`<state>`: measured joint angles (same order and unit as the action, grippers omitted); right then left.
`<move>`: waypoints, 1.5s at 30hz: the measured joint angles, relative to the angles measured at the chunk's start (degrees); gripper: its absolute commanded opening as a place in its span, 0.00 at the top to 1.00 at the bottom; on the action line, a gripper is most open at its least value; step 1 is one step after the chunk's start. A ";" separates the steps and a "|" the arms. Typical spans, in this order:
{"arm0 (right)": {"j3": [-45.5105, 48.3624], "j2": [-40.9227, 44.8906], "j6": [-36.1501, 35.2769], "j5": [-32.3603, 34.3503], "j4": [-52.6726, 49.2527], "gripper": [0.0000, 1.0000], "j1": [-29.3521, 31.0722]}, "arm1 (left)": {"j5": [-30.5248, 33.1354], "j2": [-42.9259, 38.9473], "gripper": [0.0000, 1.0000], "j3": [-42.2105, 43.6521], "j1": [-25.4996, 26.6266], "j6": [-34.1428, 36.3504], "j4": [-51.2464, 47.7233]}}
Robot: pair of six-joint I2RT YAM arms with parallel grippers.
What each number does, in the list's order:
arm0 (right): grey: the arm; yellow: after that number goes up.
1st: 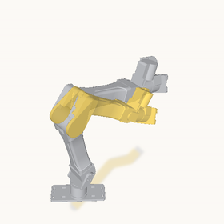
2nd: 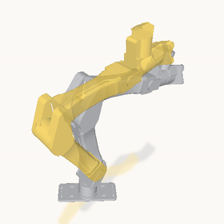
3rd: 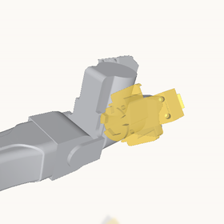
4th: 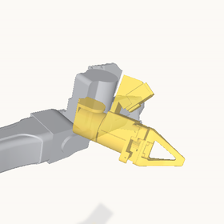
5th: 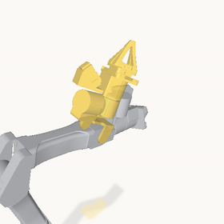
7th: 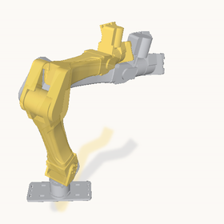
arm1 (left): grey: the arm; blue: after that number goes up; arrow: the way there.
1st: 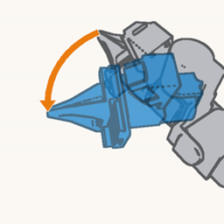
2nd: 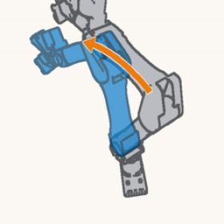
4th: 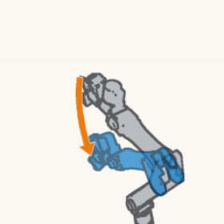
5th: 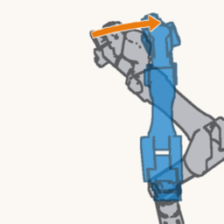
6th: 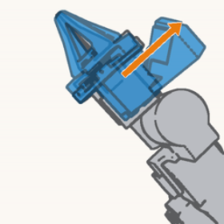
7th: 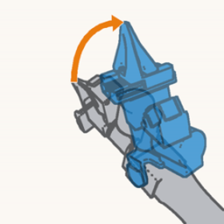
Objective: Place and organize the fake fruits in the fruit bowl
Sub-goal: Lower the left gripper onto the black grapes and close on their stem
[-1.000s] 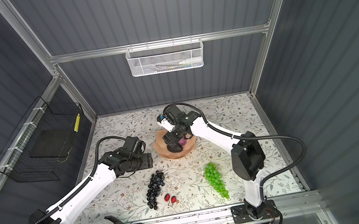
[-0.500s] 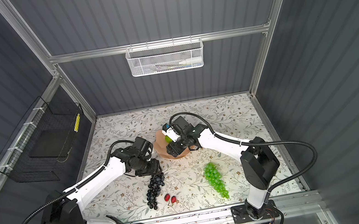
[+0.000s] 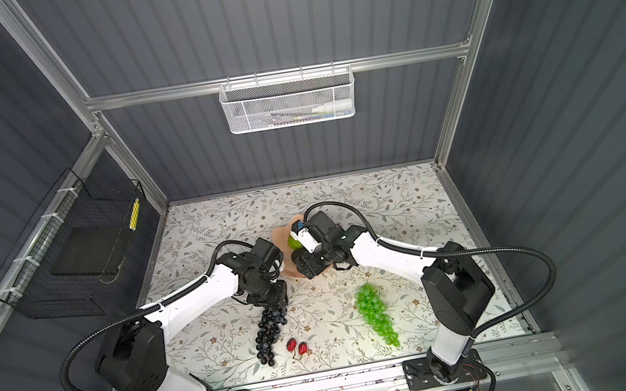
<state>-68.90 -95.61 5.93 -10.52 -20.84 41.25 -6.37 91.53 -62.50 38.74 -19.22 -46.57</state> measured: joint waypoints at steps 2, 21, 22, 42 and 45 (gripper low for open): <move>0.22 0.13 0.28 0.15 0.37 0.27 -0.04 | 0.76 0.87 0.64 -0.70 0.37 0.68 -0.37; 2.80 0.15 1.55 0.24 3.15 0.27 -0.07 | 10.21 3.21 0.59 -4.55 0.98 3.26 -2.40; 2.80 0.15 1.55 0.22 3.26 0.27 -0.07 | 10.25 3.21 0.61 -4.72 0.98 3.48 -2.49; 2.80 0.15 1.60 -0.26 3.69 0.27 -0.07 | 7.67 3.21 0.80 -4.85 3.19 4.28 -6.93; 2.82 0.15 1.60 -0.26 3.69 0.27 -0.07 | 7.74 3.21 0.87 -4.85 3.19 4.31 -6.88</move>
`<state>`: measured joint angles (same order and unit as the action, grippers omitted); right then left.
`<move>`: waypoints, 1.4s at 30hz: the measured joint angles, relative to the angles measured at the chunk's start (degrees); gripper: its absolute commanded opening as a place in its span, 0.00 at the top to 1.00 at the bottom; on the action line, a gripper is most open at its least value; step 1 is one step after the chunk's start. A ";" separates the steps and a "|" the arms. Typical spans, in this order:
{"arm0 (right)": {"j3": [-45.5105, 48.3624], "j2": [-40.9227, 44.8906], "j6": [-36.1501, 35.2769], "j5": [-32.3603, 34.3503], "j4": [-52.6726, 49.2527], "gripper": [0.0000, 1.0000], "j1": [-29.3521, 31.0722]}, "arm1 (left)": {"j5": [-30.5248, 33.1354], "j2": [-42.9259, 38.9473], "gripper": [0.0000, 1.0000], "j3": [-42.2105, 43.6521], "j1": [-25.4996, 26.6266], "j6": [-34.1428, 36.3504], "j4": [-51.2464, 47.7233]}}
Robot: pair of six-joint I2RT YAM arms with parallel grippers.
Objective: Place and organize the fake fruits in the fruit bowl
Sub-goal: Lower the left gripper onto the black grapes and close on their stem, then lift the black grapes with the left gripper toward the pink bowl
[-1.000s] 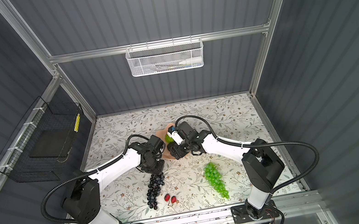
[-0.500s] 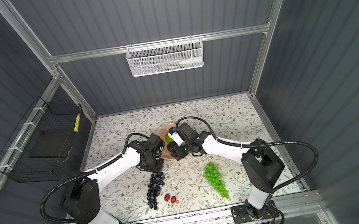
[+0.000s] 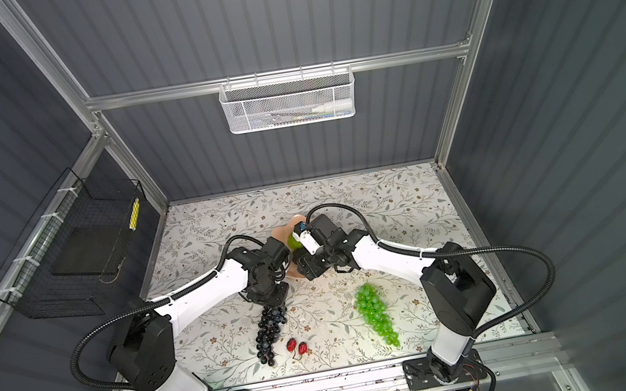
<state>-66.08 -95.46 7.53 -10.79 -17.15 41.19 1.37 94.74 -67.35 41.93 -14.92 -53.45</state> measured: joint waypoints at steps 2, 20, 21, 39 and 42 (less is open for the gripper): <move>0.09 0.00 0.00 0.00 0.00 0.27 0.00 | 0.35 0.00 0.88 0.00 0.00 0.00 -0.02; 0.13 -0.04 0.00 -0.39 0.42 0.27 0.00 | 2.49 -4.52 1.00 0.00 0.00 -0.24 -0.90; 0.13 -0.04 0.00 -0.39 0.42 0.27 0.00 | 2.14 -5.01 1.00 0.00 0.00 -0.24 -0.98; 3.98 7.43 1.55 1.90 5.33 0.27 -0.46 | -17.97 -16.61 1.00 -12.46 -2.29 1.01 -2.38; 4.98 10.88 2.45 3.32 6.84 0.27 -1.66 | -20.13 -16.33 1.00 -16.79 -2.69 0.96 -0.87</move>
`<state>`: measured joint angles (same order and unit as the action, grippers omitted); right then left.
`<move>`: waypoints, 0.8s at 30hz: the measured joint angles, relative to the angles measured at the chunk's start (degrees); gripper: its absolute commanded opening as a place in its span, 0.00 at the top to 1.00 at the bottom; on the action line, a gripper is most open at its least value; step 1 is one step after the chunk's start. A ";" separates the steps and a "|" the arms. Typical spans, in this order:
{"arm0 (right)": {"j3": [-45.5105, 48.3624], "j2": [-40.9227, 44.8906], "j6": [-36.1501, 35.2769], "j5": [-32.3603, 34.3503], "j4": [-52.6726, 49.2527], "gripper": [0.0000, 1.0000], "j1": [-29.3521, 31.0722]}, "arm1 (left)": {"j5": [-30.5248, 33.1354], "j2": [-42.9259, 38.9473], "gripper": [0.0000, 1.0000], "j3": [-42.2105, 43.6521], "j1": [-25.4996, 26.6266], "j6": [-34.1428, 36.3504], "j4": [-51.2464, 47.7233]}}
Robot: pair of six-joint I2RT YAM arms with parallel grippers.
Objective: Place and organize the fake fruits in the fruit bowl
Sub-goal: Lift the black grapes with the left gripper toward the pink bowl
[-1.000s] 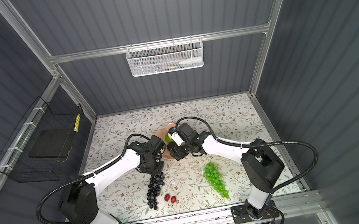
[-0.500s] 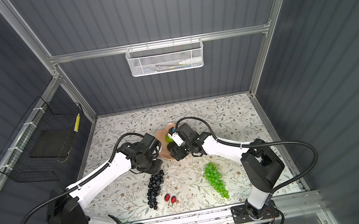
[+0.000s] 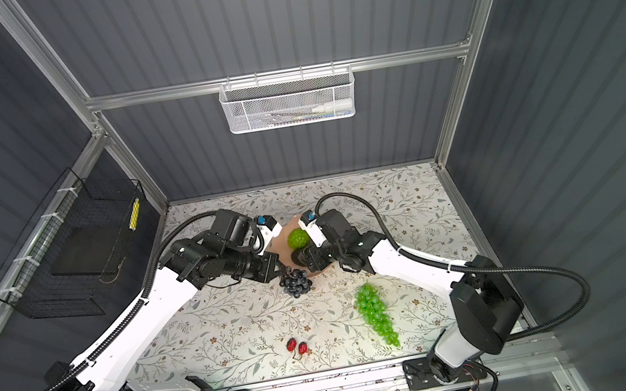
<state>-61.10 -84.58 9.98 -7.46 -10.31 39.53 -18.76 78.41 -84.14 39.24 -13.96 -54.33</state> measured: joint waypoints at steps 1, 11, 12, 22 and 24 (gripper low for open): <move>0.39 1.33 0.22 0.50 0.26 0.27 -0.66 | -0.90 0.15 1.00 -0.98 -0.09 -0.11 1.14; 6.08 11.69 1.57 5.84 3.89 0.25 -3.82 | -9.57 9.31 1.00 -6.62 -0.31 -2.40 10.93; 6.60 11.80 1.86 5.92 4.17 0.25 -4.07 | -10.03 10.08 1.00 -7.06 -0.31 -2.60 11.54; 8.61 10.95 3.56 6.23 5.44 0.24 -4.52 | -11.58 14.62 1.00 -9.62 -0.31 -3.17 16.94; 8.61 10.95 3.56 6.27 5.79 0.24 -4.52 | -11.54 15.32 1.00 -9.62 -0.35 -3.17 17.42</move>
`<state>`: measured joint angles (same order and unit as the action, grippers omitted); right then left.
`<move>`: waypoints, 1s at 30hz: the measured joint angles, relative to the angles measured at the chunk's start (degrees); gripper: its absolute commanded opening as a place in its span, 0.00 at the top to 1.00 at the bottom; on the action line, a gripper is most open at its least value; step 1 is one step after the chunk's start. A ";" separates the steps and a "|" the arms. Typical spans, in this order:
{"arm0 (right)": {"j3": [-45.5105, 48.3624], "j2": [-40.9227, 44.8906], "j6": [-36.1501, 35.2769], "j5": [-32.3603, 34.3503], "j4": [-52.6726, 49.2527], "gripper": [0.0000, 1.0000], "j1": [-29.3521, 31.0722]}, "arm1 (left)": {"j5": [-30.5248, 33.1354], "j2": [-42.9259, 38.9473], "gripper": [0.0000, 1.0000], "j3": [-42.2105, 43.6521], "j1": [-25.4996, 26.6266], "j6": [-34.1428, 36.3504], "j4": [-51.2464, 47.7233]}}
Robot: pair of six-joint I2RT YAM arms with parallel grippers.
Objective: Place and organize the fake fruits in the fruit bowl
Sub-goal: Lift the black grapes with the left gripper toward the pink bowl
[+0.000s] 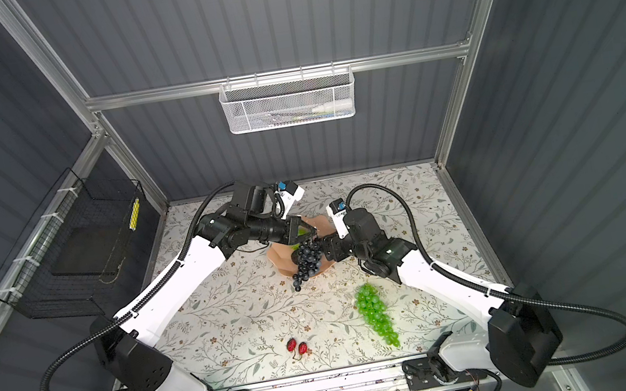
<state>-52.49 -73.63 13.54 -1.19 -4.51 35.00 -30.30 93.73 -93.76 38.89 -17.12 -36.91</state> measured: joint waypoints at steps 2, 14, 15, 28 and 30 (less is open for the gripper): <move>0.11 0.00 0.00 0.11 0.22 0.24 0.00 | 0.02 0.61 1.00 0.00 -0.02 0.00 0.42; 6.58 4.02 1.07 2.29 4.31 0.25 -0.09 | 0.02 0.96 1.00 0.70 -0.70 0.02 3.10; 7.32 5.18 1.09 2.78 4.79 0.25 -0.09 | 0.02 1.07 1.00 0.70 -0.72 0.00 3.54; 9.73 8.48 1.09 6.23 7.93 0.23 -0.09 | 0.02 2.54 1.00 2.51 -1.90 0.00 6.08; 9.75 8.41 1.07 6.36 7.93 0.23 -0.09 | 0.07 2.51 1.00 3.37 -2.16 0.00 6.19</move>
<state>-42.74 -65.21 14.61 5.17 3.42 34.92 -30.24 96.25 -90.39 36.73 -17.12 -30.72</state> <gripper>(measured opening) 0.768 0.050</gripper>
